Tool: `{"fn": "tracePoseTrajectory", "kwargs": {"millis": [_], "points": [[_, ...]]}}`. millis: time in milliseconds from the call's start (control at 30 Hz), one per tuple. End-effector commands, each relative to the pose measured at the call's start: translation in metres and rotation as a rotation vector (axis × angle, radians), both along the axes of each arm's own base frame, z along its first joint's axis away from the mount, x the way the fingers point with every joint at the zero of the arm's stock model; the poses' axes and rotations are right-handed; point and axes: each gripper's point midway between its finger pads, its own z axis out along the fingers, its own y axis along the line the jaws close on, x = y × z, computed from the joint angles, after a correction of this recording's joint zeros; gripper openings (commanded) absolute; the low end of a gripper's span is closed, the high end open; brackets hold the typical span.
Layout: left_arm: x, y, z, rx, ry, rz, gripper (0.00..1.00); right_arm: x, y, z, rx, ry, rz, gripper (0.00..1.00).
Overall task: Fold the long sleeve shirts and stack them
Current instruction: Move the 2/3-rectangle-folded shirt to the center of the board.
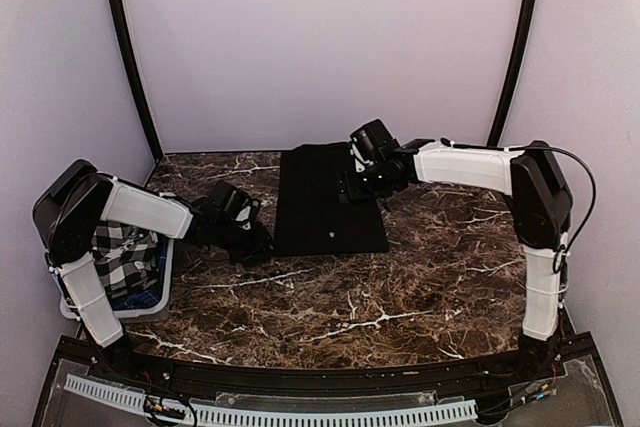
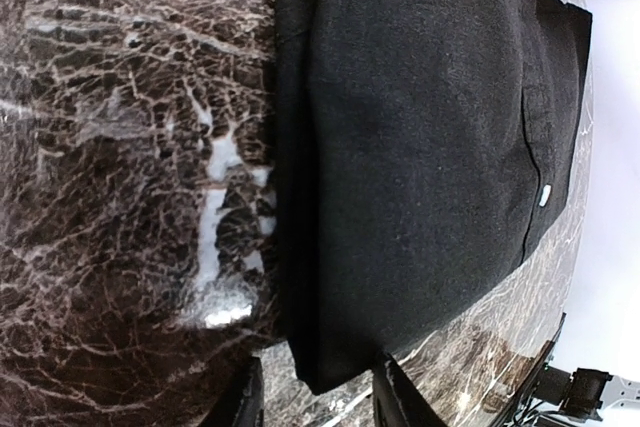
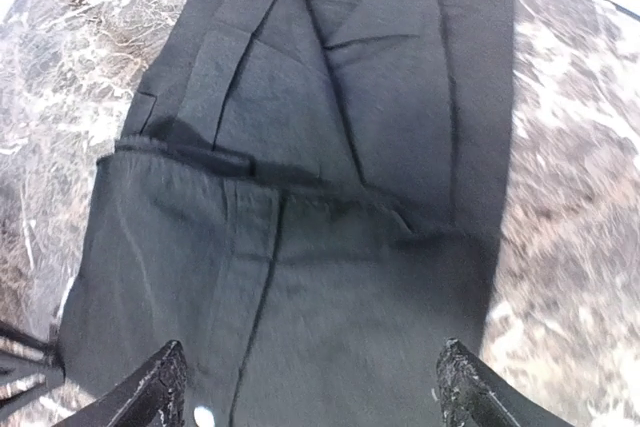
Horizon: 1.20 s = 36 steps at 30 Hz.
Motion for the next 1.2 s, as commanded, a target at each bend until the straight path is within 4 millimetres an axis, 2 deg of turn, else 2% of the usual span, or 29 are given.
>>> {"fn": "tracePoseTrajectory", "kwargs": {"millis": [0, 167, 333, 500, 633, 833, 1033, 1167], "points": [[-0.002, 0.007, 0.008, -0.01, -0.013, 0.032, 0.36, -0.02, -0.024, -0.003, 0.009, 0.015, -0.052, 0.82], [0.001, 0.006, 0.005, -0.004, -0.016, 0.031, 0.36, -0.047, -0.051, -0.005, 0.043, 0.029, -0.103, 0.81], [0.004, 0.008, -0.003, 0.017, -0.014, 0.035, 0.34, -0.069, -0.073, -0.023, 0.04, 0.07, -0.141, 0.76], [0.004, 0.008, -0.011, 0.043, 0.0, 0.033, 0.32, -0.088, -0.088, -0.044, 0.036, 0.124, -0.161, 0.65], [0.004, 0.005, -0.016, 0.05, 0.008, 0.023, 0.29, -0.092, -0.089, -0.052, 0.049, 0.142, -0.165, 0.56], [0.005, 0.002, -0.019, 0.058, 0.015, 0.018, 0.24, -0.092, -0.081, -0.066, 0.065, 0.176, -0.151, 0.43], [0.007, -0.003, -0.017, 0.051, 0.016, 0.007, 0.17, -0.098, -0.076, -0.081, 0.081, 0.224, -0.135, 0.35], [0.007, -0.007, -0.014, 0.046, 0.013, 0.0, 0.12, -0.102, -0.074, -0.087, 0.077, 0.24, -0.129, 0.34]]}}
